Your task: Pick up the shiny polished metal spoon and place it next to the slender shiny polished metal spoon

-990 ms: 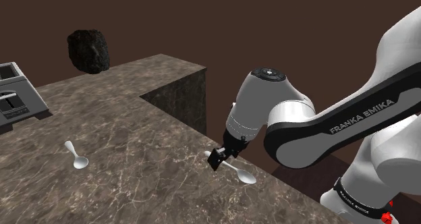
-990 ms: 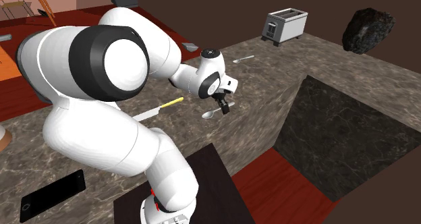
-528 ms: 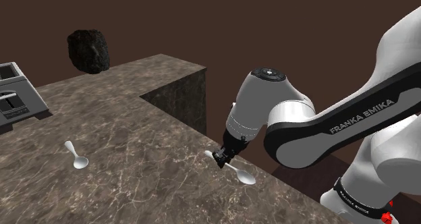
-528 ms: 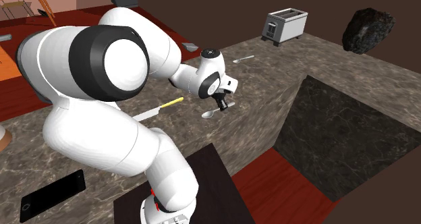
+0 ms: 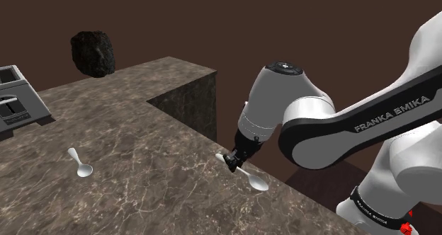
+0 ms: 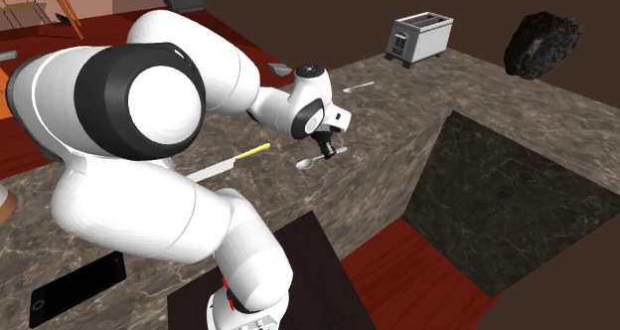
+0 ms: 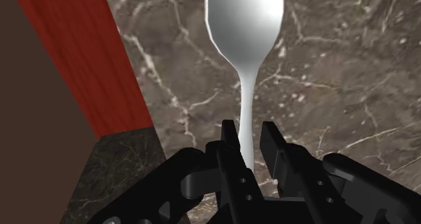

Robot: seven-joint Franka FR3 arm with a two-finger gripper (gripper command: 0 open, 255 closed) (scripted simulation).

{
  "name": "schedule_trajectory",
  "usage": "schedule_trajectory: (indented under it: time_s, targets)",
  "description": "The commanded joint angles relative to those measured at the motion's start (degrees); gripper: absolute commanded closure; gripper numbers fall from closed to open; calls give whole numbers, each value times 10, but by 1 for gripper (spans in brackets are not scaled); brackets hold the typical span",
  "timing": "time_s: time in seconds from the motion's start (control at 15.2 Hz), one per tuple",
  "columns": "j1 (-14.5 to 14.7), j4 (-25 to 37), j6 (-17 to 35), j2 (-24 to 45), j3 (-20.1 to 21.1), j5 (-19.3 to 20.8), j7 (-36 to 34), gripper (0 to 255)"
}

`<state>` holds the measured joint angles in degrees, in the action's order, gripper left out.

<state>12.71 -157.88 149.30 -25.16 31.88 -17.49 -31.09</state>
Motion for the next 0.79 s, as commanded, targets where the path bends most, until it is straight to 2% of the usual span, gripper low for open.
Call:
schedule_trajectory:
  time_s: [0.0,0.73]
  targets:
    - [2,8,-23,-14,-6,0,2,255]
    - [8,52,-125,-73,-34,4,8,255]
